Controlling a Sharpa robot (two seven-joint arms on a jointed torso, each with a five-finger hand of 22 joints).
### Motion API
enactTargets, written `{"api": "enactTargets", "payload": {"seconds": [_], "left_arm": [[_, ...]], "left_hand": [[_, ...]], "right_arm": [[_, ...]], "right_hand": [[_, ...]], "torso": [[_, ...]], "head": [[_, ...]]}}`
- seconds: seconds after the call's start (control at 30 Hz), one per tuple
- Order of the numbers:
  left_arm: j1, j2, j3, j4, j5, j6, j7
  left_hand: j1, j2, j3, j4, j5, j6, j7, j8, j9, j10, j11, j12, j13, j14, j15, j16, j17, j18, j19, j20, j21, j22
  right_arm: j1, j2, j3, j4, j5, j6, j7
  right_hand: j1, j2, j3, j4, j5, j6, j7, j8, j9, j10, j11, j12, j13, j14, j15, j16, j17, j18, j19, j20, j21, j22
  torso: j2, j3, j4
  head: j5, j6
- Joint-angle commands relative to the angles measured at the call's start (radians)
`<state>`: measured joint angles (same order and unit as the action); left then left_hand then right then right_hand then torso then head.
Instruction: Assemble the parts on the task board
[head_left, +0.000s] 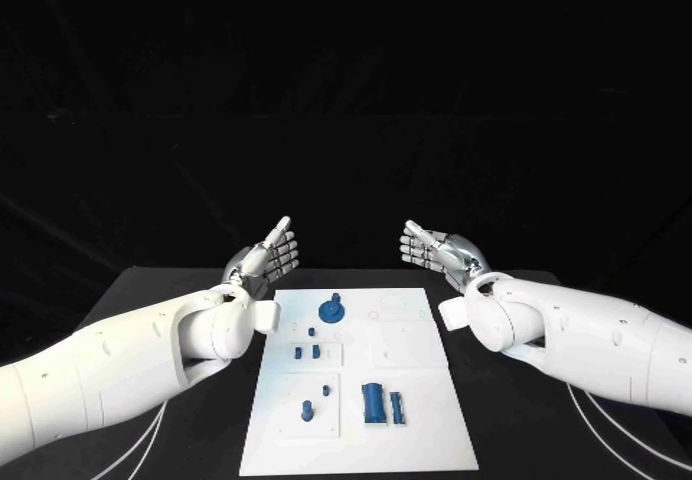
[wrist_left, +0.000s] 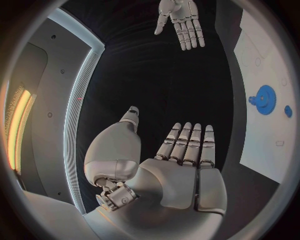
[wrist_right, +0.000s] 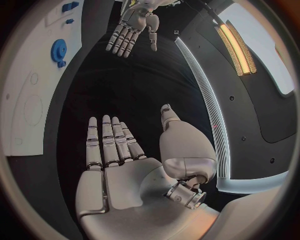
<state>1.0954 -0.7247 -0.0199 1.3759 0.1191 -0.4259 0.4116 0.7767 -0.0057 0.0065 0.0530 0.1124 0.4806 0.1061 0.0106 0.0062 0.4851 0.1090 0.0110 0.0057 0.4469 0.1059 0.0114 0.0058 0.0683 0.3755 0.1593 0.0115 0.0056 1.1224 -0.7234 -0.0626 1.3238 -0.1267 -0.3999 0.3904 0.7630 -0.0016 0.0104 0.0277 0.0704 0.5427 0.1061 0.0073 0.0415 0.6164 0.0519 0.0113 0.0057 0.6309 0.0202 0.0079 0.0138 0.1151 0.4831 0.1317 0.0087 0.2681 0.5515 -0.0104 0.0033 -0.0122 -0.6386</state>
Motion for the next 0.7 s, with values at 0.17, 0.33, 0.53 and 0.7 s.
{"api": "enactTargets", "payload": {"seconds": [0.17,0.33,0.53,0.7], "left_arm": [[-0.031,-0.037,0.013,0.132,-0.094,-0.264,0.087],[-0.043,-0.052,0.019,0.185,-0.115,-0.332,0.105],[-0.045,-0.055,0.02,0.194,-0.119,-0.344,0.108],[-0.045,-0.055,0.02,0.194,-0.119,-0.344,0.108]], "left_hand": [[-0.319,0.006,-0.006,-0.053,-0.112,-0.197,-0.106,-0.011,-0.006,-0.199,-0.109,-0.011,-0.006,-0.183,-0.106,-0.011,-0.006,-0.068,-0.155,-0.066,-0.012,-0.006],[-0.411,0.006,-0.006,-0.053,-0.112,-0.255,-0.106,-0.011,-0.006,-0.256,-0.109,-0.011,-0.006,-0.236,-0.106,-0.011,-0.006,-0.068,-0.199,-0.084,-0.012,-0.006],[-0.49,0.006,-0.006,-0.053,-0.112,-0.304,-0.106,-0.011,-0.006,-0.306,-0.109,-0.011,-0.006,-0.282,-0.106,-0.011,-0.006,-0.068,-0.238,-0.159,-0.012,-0.006],[-0.543,0.006,-0.006,-0.053,-0.112,-0.336,-0.106,-0.011,-0.006,-0.339,-0.109,-0.011,-0.006,-0.312,-0.106,-0.011,-0.006,-0.068,-0.263,-0.159,-0.012,-0.006]], "right_arm": [[-0.047,-0.036,0.039,0.161,0.095,-0.274,0.1],[-0.067,-0.053,0.058,0.229,0.12,-0.351,0.124],[-0.072,-0.057,0.063,0.246,0.127,-0.37,0.13],[-0.072,-0.057,0.063,0.246,0.127,-0.37,0.13]], "right_hand": [[-0.314,0.002,-0.01,-0.028,-0.07,-0.223,-0.106,-0.007,-0.042,-0.254,-0.052,-0.011,-0.006,-0.26,-0.02,-0.008,-0.014,-0.042,-0.199,-0.054,-0.009,-0.11],[-0.405,0.002,-0.01,-0.028,-0.07,-0.288,-0.106,-0.007,-0.042,-0.327,-0.052,-0.011,-0.006,-0.335,-0.02,-0.008,-0.014,-0.115,-0.255,-0.132,-0.009,-0.142],[-0.482,0.002,-0.01,-0.028,-0.07,-0.343,-0.106,-0.007,-0.042,-0.39,-0.052,-0.011,-0.006,-0.399,-0.02,-0.008,-0.014,-0.115,-0.304,-0.132,-0.009,-0.169],[-0.533,0.002,-0.01,-0.028,-0.07,-0.379,-0.106,-0.007,-0.042,-0.431,-0.052,-0.011,-0.006,-0.44,-0.02,-0.008,-0.014,-0.115,-0.336,-0.132,-0.009,-0.187]], "torso": [[-0.007,0.0104,-0.0033],[-0.007,0.0104,-0.0033],[-0.007,0.0104,-0.0033],[-0.007,0.0104,-0.0033]], "head": [[0.012,0.039],[0.012,0.039],[0.012,0.039],[0.012,0.039]]}}
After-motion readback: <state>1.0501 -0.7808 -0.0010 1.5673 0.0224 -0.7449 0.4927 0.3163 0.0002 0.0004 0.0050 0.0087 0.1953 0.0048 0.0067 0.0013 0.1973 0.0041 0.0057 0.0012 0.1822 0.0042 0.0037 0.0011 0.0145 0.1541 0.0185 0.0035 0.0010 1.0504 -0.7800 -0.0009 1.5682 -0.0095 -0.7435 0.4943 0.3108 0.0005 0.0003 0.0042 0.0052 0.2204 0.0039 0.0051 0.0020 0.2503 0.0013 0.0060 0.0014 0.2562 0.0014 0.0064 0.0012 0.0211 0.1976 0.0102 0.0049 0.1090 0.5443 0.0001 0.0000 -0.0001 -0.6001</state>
